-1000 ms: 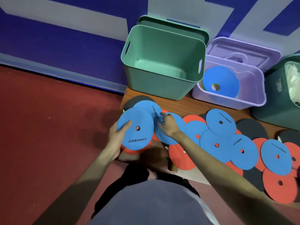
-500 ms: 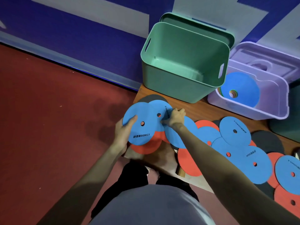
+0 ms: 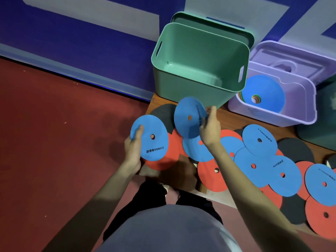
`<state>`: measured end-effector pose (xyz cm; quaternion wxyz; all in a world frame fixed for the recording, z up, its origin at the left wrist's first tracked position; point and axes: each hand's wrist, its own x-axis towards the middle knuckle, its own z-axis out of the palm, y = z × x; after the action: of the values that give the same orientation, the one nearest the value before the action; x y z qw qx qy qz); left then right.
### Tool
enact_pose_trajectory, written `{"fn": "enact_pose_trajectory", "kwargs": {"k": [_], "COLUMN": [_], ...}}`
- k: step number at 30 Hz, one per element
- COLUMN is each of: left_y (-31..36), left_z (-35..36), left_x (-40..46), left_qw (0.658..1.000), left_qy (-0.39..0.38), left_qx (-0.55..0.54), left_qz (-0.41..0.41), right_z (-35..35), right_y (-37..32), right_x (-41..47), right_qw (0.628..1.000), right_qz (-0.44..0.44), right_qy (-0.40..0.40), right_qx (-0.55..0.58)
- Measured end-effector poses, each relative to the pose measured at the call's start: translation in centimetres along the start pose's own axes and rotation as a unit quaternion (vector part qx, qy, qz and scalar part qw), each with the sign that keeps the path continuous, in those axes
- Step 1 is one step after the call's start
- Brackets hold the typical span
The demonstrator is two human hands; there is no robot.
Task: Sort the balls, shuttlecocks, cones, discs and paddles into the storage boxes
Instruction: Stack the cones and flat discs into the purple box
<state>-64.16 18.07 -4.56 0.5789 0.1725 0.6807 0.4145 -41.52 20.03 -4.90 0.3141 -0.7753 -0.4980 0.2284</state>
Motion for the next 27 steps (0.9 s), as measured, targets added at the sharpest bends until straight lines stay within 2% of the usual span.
{"fn": "enact_pose_trajectory", "kwargs": {"k": [2, 5, 7, 10, 13, 15, 18, 21, 23, 27], "left_y": [-0.2, -0.4, -0.1, 0.4, 0.6, 0.2, -0.4, -0.5, -0.5, -0.4], "left_z": [0.2, 0.6, 1.3, 2.7, 3.3, 3.4, 3.4, 3.5, 3.7, 4.2], "left_x": [-0.1, 0.2, -0.1, -1.0, -1.1, -1.0, -0.8, -0.8, -0.7, -0.5], "left_qw": [1.0, 1.0, 0.999, 0.988, 0.98, 0.982, 0.991, 0.992, 0.992, 0.99], "left_qy": [-0.005, -0.01, -0.023, -0.088, -0.148, -0.175, -0.114, -0.104, -0.105, -0.118], "left_qx": [0.007, 0.0, -0.012, -0.079, -0.084, -0.023, 0.052, 0.062, 0.058, 0.069], "left_qz": [0.004, -0.012, -0.037, -0.099, -0.102, -0.063, -0.042, -0.037, -0.03, -0.022], "right_z": [-1.3, -2.1, -1.9, -1.4, -0.6, 0.0, 0.4, -0.1, -0.4, -0.9], "right_y": [-0.2, -0.4, -0.4, -0.6, -0.6, 0.0, 1.3, 3.5, 5.5, 7.9], "right_x": [-0.7, -1.5, -2.2, -3.8, -5.3, -5.8, -5.2, -3.9, -2.9, -2.0], "right_qw": [0.989, 0.944, 0.926, 0.912, 0.915, 0.931, 0.965, 0.986, 0.987, 0.961], "right_qz": [0.008, 0.08, 0.127, 0.129, 0.133, 0.137, 0.099, 0.083, 0.123, 0.236], "right_qy": [0.047, -0.005, -0.065, -0.122, -0.173, -0.172, -0.131, -0.112, -0.106, -0.117], "right_qx": [0.142, 0.32, 0.349, 0.37, 0.338, 0.291, 0.203, 0.095, 0.015, -0.079]}}
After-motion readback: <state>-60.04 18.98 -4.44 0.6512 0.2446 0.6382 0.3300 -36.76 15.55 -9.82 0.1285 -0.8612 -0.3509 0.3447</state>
